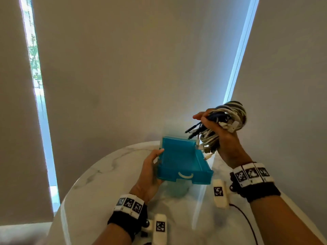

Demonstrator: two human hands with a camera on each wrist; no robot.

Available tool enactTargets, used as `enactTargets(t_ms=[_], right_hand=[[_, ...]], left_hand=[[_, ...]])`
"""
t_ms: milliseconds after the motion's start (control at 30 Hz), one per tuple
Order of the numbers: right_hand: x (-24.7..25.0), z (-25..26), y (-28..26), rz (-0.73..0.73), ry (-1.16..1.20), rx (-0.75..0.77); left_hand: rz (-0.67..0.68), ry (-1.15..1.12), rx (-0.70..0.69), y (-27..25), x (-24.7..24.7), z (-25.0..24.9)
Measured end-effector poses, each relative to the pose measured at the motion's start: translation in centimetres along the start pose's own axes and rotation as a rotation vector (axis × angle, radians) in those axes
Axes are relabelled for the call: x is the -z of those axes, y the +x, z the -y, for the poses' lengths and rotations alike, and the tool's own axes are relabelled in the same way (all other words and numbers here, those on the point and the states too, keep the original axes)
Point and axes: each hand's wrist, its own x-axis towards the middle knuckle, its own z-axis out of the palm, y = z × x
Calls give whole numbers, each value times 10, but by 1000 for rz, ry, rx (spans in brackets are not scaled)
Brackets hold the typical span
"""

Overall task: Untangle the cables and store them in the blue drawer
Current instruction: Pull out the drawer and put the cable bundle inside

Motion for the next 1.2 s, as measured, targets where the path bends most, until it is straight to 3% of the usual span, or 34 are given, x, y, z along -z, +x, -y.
enactTargets(t_ms=[100,200,267,467,667,733,900,1000,1100,1200], right_hand=[[-26,7,29,339,-147,-40],[-39,-11,42,567,-383,-118],[-41,-24,45,718,-537,-64],[-36,-42,49,989,-735,67],[-29,-37,52,1014,-566,-1],[-24,-38,53,924,-513,-3],[-10,-41,52,634,-219,-251],[3,-37,55,528,-89,-287],[16,-30,55,619,-231,-205],[14,-27,47,810,-400,-63]], left_hand=[[26,-4,55,2,-2,7],[39,-31,141,2,-5,10],[38,-97,153,6,-4,11],[-38,-69,115,18,0,17],[-17,-36,86,21,-1,18],[8,-16,96,20,-1,18],[38,-23,123,16,1,10],[0,-8,119,11,-3,7],[-3,42,87,10,-6,10],[-6,33,54,11,-11,12]])
